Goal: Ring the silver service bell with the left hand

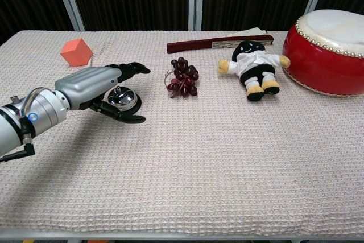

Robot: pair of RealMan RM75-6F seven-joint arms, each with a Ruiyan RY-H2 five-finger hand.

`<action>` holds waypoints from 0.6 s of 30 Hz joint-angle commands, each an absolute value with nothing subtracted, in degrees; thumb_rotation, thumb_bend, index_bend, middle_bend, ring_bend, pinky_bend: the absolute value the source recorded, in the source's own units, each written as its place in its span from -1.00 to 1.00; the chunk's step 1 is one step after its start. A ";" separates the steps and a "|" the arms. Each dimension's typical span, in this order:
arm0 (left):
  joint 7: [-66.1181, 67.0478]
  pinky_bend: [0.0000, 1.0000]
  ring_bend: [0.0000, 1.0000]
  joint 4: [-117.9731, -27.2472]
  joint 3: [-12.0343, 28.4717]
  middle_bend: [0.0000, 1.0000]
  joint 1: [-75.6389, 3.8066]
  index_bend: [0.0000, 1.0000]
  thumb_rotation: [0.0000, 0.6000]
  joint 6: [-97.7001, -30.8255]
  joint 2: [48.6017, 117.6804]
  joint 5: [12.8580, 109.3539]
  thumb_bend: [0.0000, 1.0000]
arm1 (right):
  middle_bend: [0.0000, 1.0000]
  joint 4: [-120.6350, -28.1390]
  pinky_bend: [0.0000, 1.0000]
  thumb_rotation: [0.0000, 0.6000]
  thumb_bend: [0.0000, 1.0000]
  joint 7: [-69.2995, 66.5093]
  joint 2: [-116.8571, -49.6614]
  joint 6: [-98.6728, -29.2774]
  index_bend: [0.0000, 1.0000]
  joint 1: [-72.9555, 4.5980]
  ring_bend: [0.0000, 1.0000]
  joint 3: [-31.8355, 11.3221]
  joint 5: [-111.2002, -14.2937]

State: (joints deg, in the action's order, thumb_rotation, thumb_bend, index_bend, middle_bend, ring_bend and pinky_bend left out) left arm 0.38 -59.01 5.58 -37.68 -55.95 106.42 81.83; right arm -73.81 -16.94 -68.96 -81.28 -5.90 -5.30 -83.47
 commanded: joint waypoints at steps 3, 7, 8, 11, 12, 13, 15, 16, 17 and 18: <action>0.55 -1.00 -1.00 -58.62 3.87 -1.00 -36.84 -0.99 -0.16 -53.30 106.79 80.34 -1.00 | -1.00 -74.14 -1.00 1.00 -0.46 -16.57 -68.69 -81.31 -1.00 -5.85 -1.00 -5.49 -83.10; -0.02 -1.00 -1.00 -58.60 4.79 -1.00 -37.28 -0.99 -0.17 -55.01 106.66 81.10 -1.00 | -1.00 -74.31 -1.00 1.00 -0.47 -16.61 -68.56 -81.39 -1.00 -5.71 -1.00 -5.57 -82.89; -0.04 -1.00 -1.00 -58.87 5.16 -1.00 -37.45 -0.99 -0.17 -55.47 106.38 81.24 -1.00 | -1.00 -74.26 -1.00 1.00 -0.47 -16.65 -68.58 -81.32 -1.00 -5.73 -1.00 -5.56 -82.88; 0.35 -1.00 -1.00 -60.23 6.41 -1.00 -37.72 -0.98 -0.16 -56.90 105.19 81.19 -1.00 | -1.00 -73.98 -1.00 1.00 -0.46 -16.92 -68.73 -81.00 -1.00 -5.86 -1.00 -5.52 -82.88; 0.57 -1.00 -1.00 -60.68 6.70 -1.00 -37.72 -0.98 -0.17 -57.12 104.85 81.01 -1.00 | -1.00 -73.89 -1.00 1.00 -0.47 -17.00 -68.79 -80.94 -1.00 -5.90 -1.00 -5.49 -82.94; 0.92 -1.00 -1.00 -61.17 6.90 -1.00 -37.67 -0.99 -0.17 -57.24 104.47 80.75 -1.00 | -1.00 -73.77 -1.00 1.00 -0.47 -17.08 -68.87 -80.89 -1.00 -5.94 -1.00 -5.46 -83.01; 1.41 -1.00 -1.00 -61.65 6.86 -1.00 -37.53 -0.99 -0.17 -57.02 104.12 80.28 -1.00 | -1.00 -73.63 -1.00 1.00 -0.46 -17.19 -68.98 -80.85 -1.00 -5.97 -1.00 -5.42 -83.07; 1.75 -1.00 -1.00 -61.76 6.60 -1.00 -37.44 -0.99 -0.17 -56.57 104.05 79.99 -1.00 | -1.00 -73.56 -1.00 1.00 -0.46 -17.22 -69.04 -80.82 -1.00 -6.00 -1.00 -5.43 -83.07; 1.98 -1.00 -1.00 -61.72 6.31 -1.00 -37.37 -0.99 -0.16 -56.13 104.09 79.78 -1.00 | -1.00 -73.51 -1.00 1.00 -0.46 -17.22 -69.08 -80.78 -1.00 -6.01 -1.00 -5.43 -83.06; 2.14 -1.00 -1.00 -61.61 5.97 -1.00 -37.30 -0.99 -0.16 -55.58 104.20 79.55 -1.00 | -1.00 -73.48 -1.00 1.00 -0.46 -17.23 -69.10 -80.76 -1.00 -6.02 -1.00 -5.42 -83.04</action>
